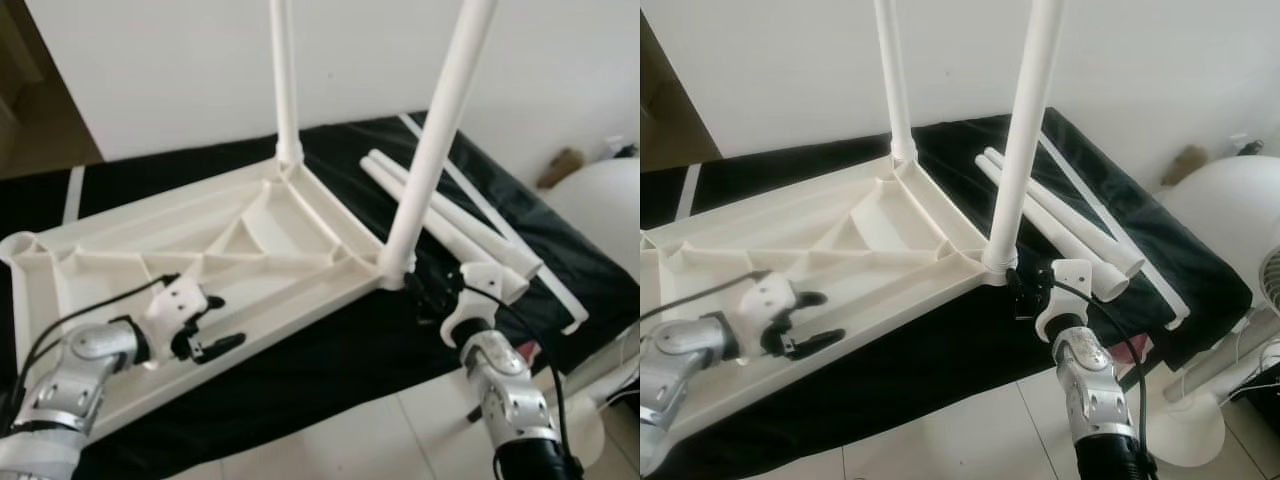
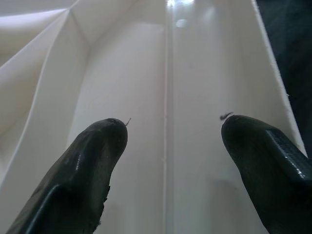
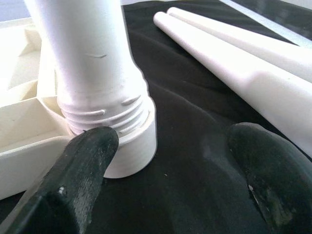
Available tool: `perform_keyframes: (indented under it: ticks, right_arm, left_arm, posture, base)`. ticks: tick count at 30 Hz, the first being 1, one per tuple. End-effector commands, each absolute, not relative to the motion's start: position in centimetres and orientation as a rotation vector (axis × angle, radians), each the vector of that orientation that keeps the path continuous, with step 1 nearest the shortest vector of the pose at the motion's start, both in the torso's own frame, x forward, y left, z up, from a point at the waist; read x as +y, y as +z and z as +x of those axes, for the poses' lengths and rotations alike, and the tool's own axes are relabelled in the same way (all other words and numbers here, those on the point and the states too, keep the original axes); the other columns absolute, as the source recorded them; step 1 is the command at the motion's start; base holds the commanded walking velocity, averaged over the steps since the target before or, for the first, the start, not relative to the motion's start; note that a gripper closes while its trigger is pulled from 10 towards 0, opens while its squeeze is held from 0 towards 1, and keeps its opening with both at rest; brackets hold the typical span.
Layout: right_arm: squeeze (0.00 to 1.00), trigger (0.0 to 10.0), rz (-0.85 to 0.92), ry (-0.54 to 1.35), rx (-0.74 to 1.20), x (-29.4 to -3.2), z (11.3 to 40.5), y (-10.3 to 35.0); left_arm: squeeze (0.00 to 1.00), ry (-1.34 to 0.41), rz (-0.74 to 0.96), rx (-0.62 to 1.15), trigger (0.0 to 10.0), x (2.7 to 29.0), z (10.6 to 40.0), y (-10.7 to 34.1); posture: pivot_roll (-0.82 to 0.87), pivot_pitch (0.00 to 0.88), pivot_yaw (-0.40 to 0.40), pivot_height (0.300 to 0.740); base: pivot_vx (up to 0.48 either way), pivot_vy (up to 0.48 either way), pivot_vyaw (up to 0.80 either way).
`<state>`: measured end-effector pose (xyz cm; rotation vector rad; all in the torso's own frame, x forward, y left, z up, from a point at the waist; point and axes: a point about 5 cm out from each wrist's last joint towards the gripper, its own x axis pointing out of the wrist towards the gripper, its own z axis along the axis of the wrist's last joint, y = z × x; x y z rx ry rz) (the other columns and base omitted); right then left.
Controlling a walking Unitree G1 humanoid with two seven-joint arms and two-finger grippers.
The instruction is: Building children table
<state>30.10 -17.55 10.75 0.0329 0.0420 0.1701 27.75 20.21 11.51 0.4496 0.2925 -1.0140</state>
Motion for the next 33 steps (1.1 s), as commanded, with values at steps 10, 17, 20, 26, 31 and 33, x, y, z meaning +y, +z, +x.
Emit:
perform_keyframes:
  ticks: [10, 17, 20, 26, 31, 33]
  right_arm:
    - [0.00, 10.0, -0.026, 0.433, 0.087, -15.2, 32.6, 10.3]
    - [0.00, 10.0, -0.045, 0.466, 0.069, -14.8, 33.8, 10.9]
    - [0.00, 10.0, -0.044, 0.476, 0.043, -14.5, 33.8, 11.2]
    - [0.00, 10.0, -0.024, 0.494, 0.015, -13.9, 33.2, 10.7]
    - [0.00, 10.0, -0.016, 0.486, -0.012, -13.8, 32.7, 10.7]
    - [0.00, 10.0, -0.009, 0.480, -0.018, -13.9, 32.6, 10.7]
  left_arm:
    - [0.00, -1.311, 0.320, 0.331, 10.0, 13.0, 25.1, 8.5]
    - [0.00, -1.223, 0.325, 0.238, 10.0, 10.8, 26.7, 9.0]
    - [0.00, -1.132, 0.326, 0.198, 10.0, 11.5, 27.8, 9.7]
    - [0.00, -1.060, 0.249, 0.147, 10.0, 13.9, 28.6, 11.9]
    - [0.00, -1.002, 0.265, 0.136, 10.0, 15.6, 29.0, 12.3]
    - [0.00, -0.978, 0.264, 0.132, 10.0, 16.0, 29.2, 12.5]
  posture:
    - [-0.06, 0.000, 0.013, 0.740]
    - [-0.06, 0.000, 0.011, 0.740]
    - [-0.05, 0.000, 0.009, 0.740]
    - [-0.04, 0.002, 0.013, 0.740]
    - [-0.04, 0.013, 0.017, 0.740]
    - [-0.04, 0.016, 0.017, 0.740]
  base:
    - [0.000, 0.000, 0.00]
    - [0.000, 0.000, 0.00]
    - [0.000, 0.000, 0.00]
    - [0.000, 0.000, 0.00]
    - [0.000, 0.000, 0.00]
    - [0.000, 0.000, 0.00]
